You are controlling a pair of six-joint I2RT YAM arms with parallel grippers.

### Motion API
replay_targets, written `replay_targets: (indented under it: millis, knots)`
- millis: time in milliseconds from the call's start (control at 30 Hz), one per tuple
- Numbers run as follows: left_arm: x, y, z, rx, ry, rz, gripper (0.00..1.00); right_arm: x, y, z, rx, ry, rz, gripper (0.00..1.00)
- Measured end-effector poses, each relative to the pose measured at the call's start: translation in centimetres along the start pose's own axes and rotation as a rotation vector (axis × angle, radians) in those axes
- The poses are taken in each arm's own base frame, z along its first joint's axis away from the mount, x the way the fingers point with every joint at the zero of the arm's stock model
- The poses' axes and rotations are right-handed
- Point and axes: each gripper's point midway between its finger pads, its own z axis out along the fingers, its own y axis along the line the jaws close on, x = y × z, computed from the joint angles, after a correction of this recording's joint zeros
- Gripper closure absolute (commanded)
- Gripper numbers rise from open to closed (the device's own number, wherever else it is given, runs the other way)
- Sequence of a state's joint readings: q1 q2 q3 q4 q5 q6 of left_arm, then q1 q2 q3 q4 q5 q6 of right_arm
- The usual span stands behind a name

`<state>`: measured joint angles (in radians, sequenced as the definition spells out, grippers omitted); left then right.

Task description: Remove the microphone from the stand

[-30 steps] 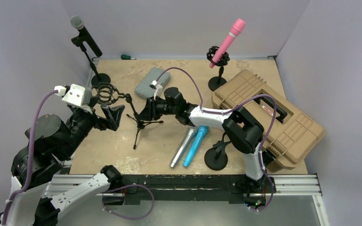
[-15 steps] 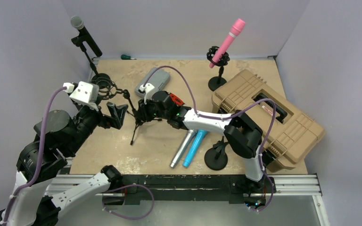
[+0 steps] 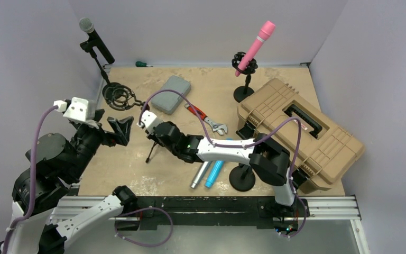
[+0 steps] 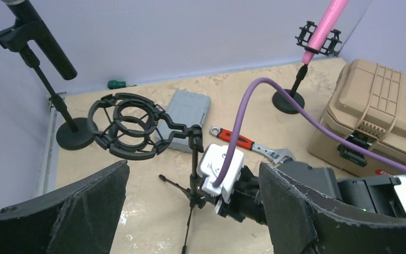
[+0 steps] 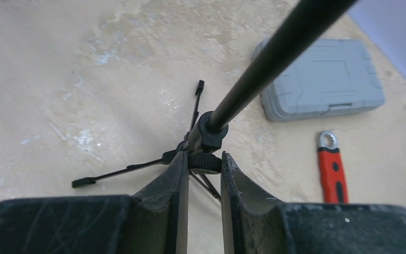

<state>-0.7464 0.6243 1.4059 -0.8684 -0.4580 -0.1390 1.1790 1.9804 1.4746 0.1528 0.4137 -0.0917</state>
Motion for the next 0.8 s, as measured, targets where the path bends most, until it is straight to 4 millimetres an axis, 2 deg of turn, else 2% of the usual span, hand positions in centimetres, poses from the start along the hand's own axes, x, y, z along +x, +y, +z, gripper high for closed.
replay_targets:
  millis: [233, 400, 567, 800]
  knots:
    - [-0.6, 0.5, -0.3, -0.018, -0.033, -0.017, 0.11, 0.1, 0.2, -1.1, 0.065, 0.008, -0.205, 1.00]
    - [-0.6, 0.5, -0.3, -0.019, -0.033, -0.022, 0.11, -0.9, 0.6, -1.5, 0.080, -0.019, -0.291, 1.00]
    - [-0.6, 0.5, -0.3, -0.020, -0.032, -0.022, 0.11, -1.4, 1.2, -1.6, 0.075, -0.057, -0.301, 1.00]
    - [-0.3, 0.4, -0.2, -0.020, -0.026, -0.019, 0.11, 0.1, 1.2, -2.6, 0.032, -0.094, -0.225, 1.00]
